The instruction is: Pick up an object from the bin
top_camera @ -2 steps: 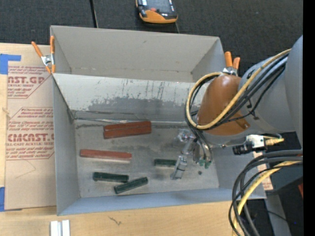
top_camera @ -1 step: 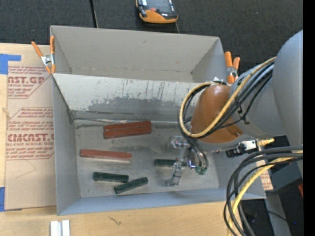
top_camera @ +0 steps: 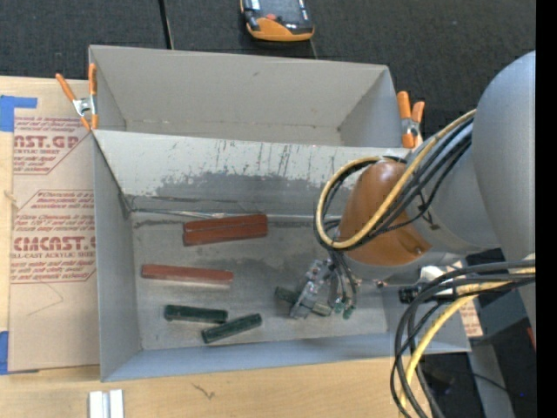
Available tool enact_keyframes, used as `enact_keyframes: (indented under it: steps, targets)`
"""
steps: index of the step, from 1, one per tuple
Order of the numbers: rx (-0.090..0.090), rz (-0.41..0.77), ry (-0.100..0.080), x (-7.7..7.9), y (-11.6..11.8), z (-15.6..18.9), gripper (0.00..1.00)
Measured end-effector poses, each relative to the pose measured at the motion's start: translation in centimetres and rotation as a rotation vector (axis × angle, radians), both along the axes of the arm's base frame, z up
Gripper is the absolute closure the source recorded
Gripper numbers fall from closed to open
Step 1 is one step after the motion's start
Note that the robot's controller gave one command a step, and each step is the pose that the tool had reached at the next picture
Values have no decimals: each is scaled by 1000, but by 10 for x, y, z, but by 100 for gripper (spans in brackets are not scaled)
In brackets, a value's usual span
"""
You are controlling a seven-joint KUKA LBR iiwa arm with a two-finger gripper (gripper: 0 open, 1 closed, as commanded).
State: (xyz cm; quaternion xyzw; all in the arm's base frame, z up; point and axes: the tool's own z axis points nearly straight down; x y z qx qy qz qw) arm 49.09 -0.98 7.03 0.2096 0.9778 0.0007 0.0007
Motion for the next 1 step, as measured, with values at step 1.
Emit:
enact_keyframes:
  steps: [1]
  targets:
    - [0, 0, 0, 0, 0, 0, 100]
